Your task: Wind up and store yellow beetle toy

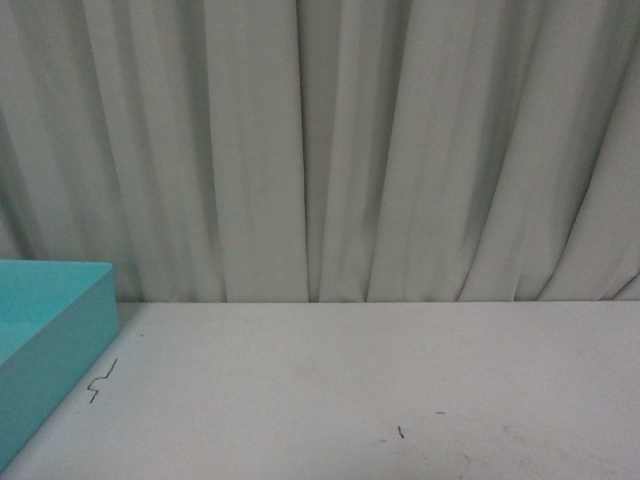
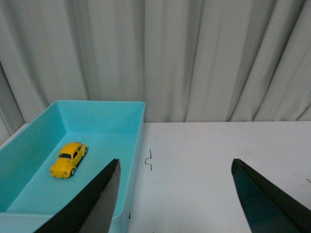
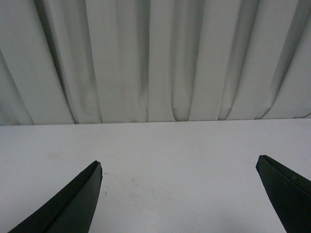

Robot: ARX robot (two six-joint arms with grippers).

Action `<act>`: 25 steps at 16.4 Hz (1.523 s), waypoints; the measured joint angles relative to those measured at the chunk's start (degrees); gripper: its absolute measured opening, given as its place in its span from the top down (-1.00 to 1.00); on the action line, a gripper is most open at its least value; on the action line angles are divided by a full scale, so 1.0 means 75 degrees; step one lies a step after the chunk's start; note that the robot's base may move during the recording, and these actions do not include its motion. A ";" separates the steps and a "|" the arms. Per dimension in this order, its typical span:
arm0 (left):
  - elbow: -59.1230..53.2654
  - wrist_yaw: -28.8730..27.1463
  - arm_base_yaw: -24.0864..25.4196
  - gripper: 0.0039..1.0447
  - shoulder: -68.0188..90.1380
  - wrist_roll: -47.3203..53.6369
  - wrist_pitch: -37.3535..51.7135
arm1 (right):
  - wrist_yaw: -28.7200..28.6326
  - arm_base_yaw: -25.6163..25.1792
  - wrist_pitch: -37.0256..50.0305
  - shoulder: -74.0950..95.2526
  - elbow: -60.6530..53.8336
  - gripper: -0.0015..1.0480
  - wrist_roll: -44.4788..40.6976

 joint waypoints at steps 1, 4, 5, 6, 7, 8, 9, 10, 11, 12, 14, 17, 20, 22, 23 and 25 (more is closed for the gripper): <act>0.0000 0.0000 0.0000 -0.45 0.0000 0.0000 0.0000 | 0.0000 0.0000 -0.0003 0.0000 0.0000 -0.87 0.0000; 0.0000 0.0000 0.0000 -0.88 0.0000 0.0003 0.0000 | -0.0003 0.0000 0.0000 0.0000 0.0000 -0.87 0.0000; 0.0000 0.0000 0.0000 -0.87 0.0000 0.0000 0.0000 | -0.0003 0.0000 -0.0003 0.0000 0.0000 -0.87 0.0000; 0.0000 0.0000 0.0000 -0.88 0.0000 0.0000 0.0000 | -0.0003 0.0000 0.0000 0.0000 0.0000 -0.87 0.0000; 0.0000 0.0000 0.0000 -0.88 0.0003 0.0000 0.0000 | 0.0000 0.0000 -0.0003 0.0000 0.0000 -0.87 0.0000; 0.0000 0.0000 0.0000 -0.88 0.0003 0.0000 0.0003 | 0.0000 0.0000 0.0000 0.0000 0.0000 -0.87 0.0000; 0.0000 0.0000 0.0000 -0.88 0.0003 0.0000 0.0000 | -0.0003 0.0000 -0.0006 0.0003 0.0000 -0.87 0.0000; 0.0000 0.0000 0.0000 -0.88 0.0003 0.0000 0.0003 | -0.0003 0.0000 0.0000 0.0003 0.0000 -0.87 0.0000; 0.0000 -0.0003 0.0000 -0.88 0.0003 0.0000 0.0000 | -0.0003 0.0000 0.0000 0.0003 0.0000 -0.87 0.0000; 0.0000 0.0000 0.0000 -0.88 0.0003 0.0000 0.0000 | 0.0000 0.0000 -0.0009 0.0003 0.0000 -0.87 0.0000; 0.0000 0.0000 0.0000 -0.88 0.0003 0.0000 0.0006 | -0.0003 0.0000 0.0003 0.0000 0.0000 -0.87 0.0000; 0.0000 -0.0003 0.0000 -0.88 0.0003 0.0000 -0.0003 | -0.0003 0.0000 -0.0017 -0.0003 0.0000 -0.87 0.0000; 0.0000 0.0000 0.0000 -0.88 0.0000 0.0000 0.0006 | -0.0003 0.0000 -0.0006 -0.0003 0.0000 -0.87 0.0000; 0.0000 0.0000 0.0000 -0.88 0.0003 0.0000 0.0006 | -0.0003 0.0000 -0.0003 -0.0006 0.0000 -0.87 0.0000; 0.0000 0.0000 0.0000 -0.88 0.0003 0.0000 0.0006 | -0.0003 0.0000 -0.0003 -0.0003 0.0000 -0.87 0.0000; 0.0000 0.0000 0.0000 -0.88 0.0000 0.0000 0.0006 | 0.0000 0.0000 -0.0003 -0.0003 0.0000 -0.87 0.0000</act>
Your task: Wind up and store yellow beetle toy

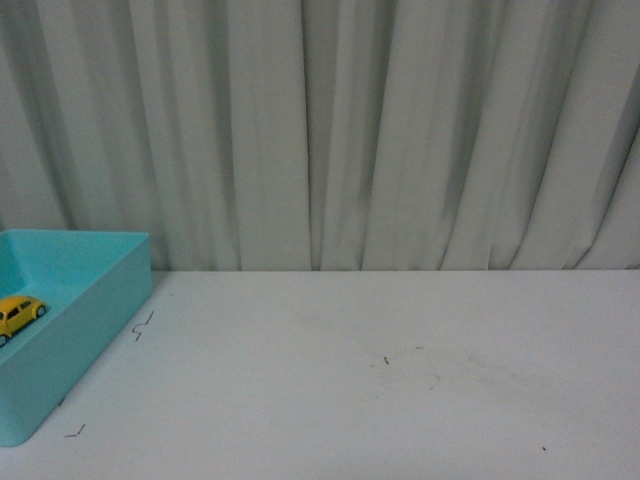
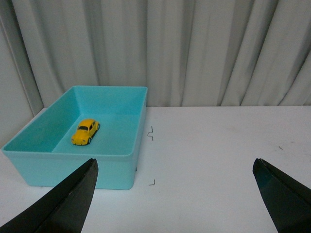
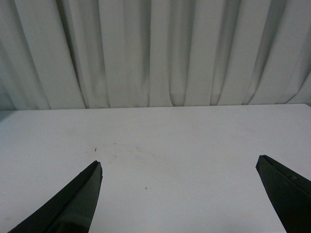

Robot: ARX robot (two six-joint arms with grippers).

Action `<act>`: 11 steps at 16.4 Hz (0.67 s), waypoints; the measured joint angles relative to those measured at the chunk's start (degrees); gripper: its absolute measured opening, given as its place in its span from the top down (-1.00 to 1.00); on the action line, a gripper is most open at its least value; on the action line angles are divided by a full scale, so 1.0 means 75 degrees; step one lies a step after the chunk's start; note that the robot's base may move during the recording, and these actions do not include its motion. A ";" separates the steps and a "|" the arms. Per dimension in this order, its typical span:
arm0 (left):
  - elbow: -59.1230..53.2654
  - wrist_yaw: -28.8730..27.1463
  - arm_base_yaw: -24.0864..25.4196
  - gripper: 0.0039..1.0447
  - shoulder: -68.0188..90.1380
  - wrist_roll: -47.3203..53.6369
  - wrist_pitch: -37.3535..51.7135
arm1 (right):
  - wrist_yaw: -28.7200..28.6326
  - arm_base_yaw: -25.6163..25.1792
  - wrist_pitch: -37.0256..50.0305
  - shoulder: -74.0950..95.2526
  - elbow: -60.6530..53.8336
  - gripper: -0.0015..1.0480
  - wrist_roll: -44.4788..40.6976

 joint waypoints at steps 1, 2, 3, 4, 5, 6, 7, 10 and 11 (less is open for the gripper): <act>0.0000 0.0000 0.0000 -0.88 0.0003 0.0000 0.0000 | 0.0000 0.0000 0.0000 0.0000 0.0000 -0.87 0.0000; 0.0000 0.0000 0.0000 -0.88 0.0003 0.0000 0.0000 | -0.0003 0.0000 0.0000 -0.0003 0.0000 -0.87 0.0000; 0.0000 0.0000 0.0000 -0.88 0.0003 0.0000 0.0000 | -0.0003 0.0000 0.0000 0.0000 0.0000 -0.87 0.0000; 0.0000 0.0000 0.0000 -0.88 0.0003 0.0000 0.0000 | -0.0003 0.0000 0.0000 0.0000 0.0000 -0.87 0.0000; 0.0000 0.0000 0.0000 -0.88 0.0003 0.0000 0.0000 | -0.0003 0.0000 0.0000 0.0000 0.0000 -0.87 0.0000; 0.0000 0.0000 0.0000 -0.88 0.0003 0.0000 0.0000 | 0.0000 0.0000 0.0000 0.0000 0.0000 -0.87 0.0000; 0.0000 0.0000 0.0000 -0.88 0.0000 0.0000 0.0000 | -0.0003 0.0000 0.0000 0.0000 0.0000 -0.87 0.0000; 0.0000 0.0000 0.0000 -0.88 0.0000 0.0000 0.0006 | 0.0000 0.0000 0.0000 0.0000 0.0000 -0.87 0.0000; 0.0000 0.0000 0.0000 -0.88 0.0003 0.0000 0.0012 | 0.0000 0.0000 0.0012 0.0000 0.0000 -0.87 0.0000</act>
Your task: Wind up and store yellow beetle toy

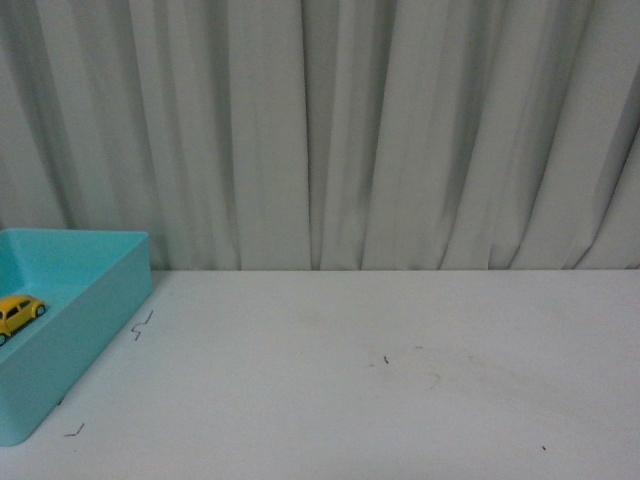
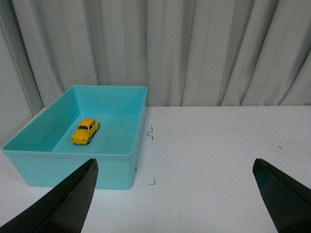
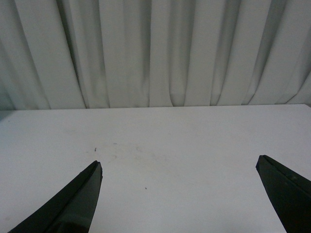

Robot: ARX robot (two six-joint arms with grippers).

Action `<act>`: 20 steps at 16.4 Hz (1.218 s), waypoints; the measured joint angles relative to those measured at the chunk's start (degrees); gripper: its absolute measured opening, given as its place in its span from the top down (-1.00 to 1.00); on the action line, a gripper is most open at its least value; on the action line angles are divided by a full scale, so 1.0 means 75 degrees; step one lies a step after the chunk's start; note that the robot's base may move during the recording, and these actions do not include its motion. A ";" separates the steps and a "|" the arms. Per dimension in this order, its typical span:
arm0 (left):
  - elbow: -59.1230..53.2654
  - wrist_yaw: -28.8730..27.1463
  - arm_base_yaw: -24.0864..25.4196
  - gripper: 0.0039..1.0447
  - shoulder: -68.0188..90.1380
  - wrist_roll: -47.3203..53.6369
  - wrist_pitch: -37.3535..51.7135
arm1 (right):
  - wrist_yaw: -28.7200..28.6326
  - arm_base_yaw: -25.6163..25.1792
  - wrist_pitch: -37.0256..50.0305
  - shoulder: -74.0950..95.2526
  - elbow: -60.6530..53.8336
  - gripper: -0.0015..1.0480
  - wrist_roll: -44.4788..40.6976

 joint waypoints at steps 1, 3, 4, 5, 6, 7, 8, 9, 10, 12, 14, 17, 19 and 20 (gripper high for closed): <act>0.0000 0.0000 0.0000 -0.88 0.0000 0.0000 0.0006 | 0.0000 0.0000 0.0006 0.0000 0.0000 -0.87 0.0000; 0.0000 0.0000 0.0000 -0.88 0.0000 0.0000 0.0020 | 0.0000 0.0000 0.0015 0.0000 0.0000 -0.87 0.0000; 0.0000 0.0000 0.0000 -0.88 0.0000 0.0000 0.0012 | 0.0003 0.0000 0.0003 0.0000 0.0000 -0.87 0.0000; 0.0000 0.0000 0.0000 -0.88 0.0000 0.0000 0.0012 | 0.0000 0.0000 0.0012 0.0000 0.0000 -0.87 0.0000; 0.0000 0.0006 0.0000 -0.88 0.0000 0.0000 -0.0006 | 0.0003 0.0000 -0.0012 0.0000 0.0000 -0.87 0.0000; 0.0000 0.0003 0.0000 -0.88 0.0000 0.0003 -0.0006 | -0.0003 0.0000 -0.0006 0.0000 0.0000 -0.87 0.0003; 0.0000 -0.0006 0.0000 -0.88 0.0000 -0.0009 -0.0006 | -0.0003 0.0000 -0.0009 0.0000 0.0000 -0.87 0.0000; 0.0000 0.0003 0.0000 -0.88 0.0000 0.0003 -0.0012 | -0.0003 0.0000 -0.0009 0.0000 0.0000 -0.87 0.0003; 0.0000 -0.0003 0.0000 -0.88 0.0000 -0.0009 -0.0006 | -0.0006 0.0000 -0.0015 0.0000 0.0000 -0.87 0.0003; 0.0000 -0.0003 0.0000 -0.88 0.0000 -0.0017 -0.0006 | 0.0000 0.0000 0.0000 0.0000 0.0000 -0.87 0.0009; 0.0000 -0.0003 0.0000 -0.88 0.0000 -0.0017 -0.0009 | -0.0006 0.0000 0.0006 0.0000 0.0000 -0.87 0.0020; 0.0000 -0.0003 0.0000 -0.88 0.0000 -0.0020 -0.0006 | -0.0006 0.0000 -0.0009 0.0000 0.0000 -0.87 0.0023; 0.0000 0.0006 0.0000 -0.88 0.0000 -0.0020 -0.0015 | 0.0000 0.0000 -0.0006 0.0000 0.0000 -0.87 0.0026; 0.0000 -0.0003 0.0000 -0.88 0.0000 -0.0020 -0.0009 | -0.0003 0.0000 -0.0012 0.0000 0.0000 -0.87 0.0026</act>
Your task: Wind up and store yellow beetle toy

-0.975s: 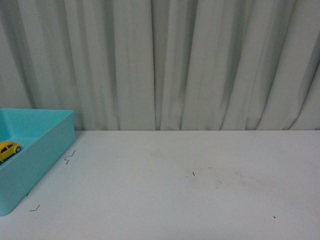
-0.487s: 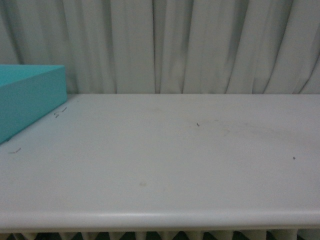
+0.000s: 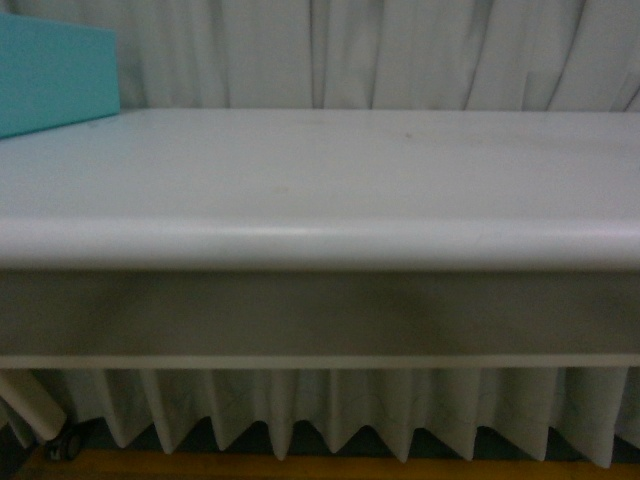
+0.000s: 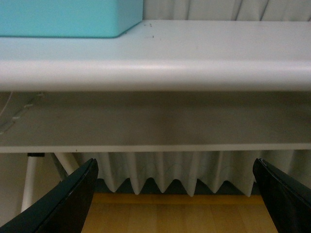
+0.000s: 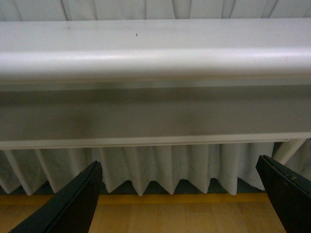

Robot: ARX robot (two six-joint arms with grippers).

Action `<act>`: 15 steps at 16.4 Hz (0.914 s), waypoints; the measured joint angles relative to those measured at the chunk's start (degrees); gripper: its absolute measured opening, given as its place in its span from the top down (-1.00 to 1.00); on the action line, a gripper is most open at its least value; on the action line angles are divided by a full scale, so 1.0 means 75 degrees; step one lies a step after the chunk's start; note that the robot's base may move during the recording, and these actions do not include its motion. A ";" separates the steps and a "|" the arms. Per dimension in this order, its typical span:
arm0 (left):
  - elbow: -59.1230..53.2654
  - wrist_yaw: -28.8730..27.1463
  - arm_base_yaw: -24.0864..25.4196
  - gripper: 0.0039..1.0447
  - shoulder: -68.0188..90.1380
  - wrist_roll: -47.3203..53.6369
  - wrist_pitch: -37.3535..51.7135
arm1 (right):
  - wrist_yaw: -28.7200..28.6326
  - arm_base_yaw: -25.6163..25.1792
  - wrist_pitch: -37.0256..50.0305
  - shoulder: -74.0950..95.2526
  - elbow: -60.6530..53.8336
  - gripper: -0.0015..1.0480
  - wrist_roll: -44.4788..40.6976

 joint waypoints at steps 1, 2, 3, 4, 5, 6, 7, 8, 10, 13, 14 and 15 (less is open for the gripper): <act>0.0000 0.0000 0.0000 -0.88 0.0000 0.0000 -0.0009 | 0.0000 0.0000 0.0009 -0.0003 0.0000 -0.87 -0.0003; 0.0000 0.0000 0.0000 -0.88 0.0000 0.0000 -0.0003 | 0.0006 0.0000 0.0006 -0.0003 0.0000 -0.87 0.0000; 0.0000 0.0003 0.0000 -0.88 0.0000 0.0003 0.0003 | 0.0006 0.0000 -0.0003 -0.0003 0.0000 -0.87 0.0006; 0.0000 0.0003 0.0000 -0.88 0.0000 -0.0003 0.0003 | 0.0000 0.0000 -0.0003 0.0003 0.0000 -0.87 0.0003; 0.0000 0.0015 0.0000 -0.88 0.0000 0.0000 -0.0003 | 0.0003 0.0000 0.0003 0.0003 0.0000 -0.87 0.0003; 0.0000 0.0003 0.0000 -0.88 0.0000 0.0003 0.0003 | 0.0003 0.0000 0.0000 0.0003 0.0000 -0.87 0.0006; 0.0000 -0.0006 0.0000 -0.88 0.0000 0.0000 -0.0032 | -0.0006 0.0000 -0.0020 0.0000 0.0000 -0.87 0.0003; 0.0000 0.0012 0.0000 -0.88 0.0000 0.0003 -0.0032 | 0.0009 0.0000 -0.0026 0.0000 0.0000 -0.87 0.0003; 0.0000 0.0006 0.0000 -0.88 0.0000 0.0000 -0.0029 | 0.0000 0.0000 -0.0017 0.0003 0.0000 -0.87 0.0003; 0.0000 0.0003 0.0000 -0.88 0.0000 0.0000 -0.0020 | 0.0003 0.0000 -0.0012 0.0003 0.0000 -0.87 0.0003; 0.0000 0.0003 0.0000 -0.88 0.0000 0.0000 -0.0017 | 0.0003 0.0000 -0.0009 0.0003 0.0000 -0.87 0.0003; 0.0000 0.0006 0.0000 -0.88 0.0000 0.0000 -0.0015 | 0.0003 0.0000 -0.0009 0.0003 0.0000 -0.87 0.0003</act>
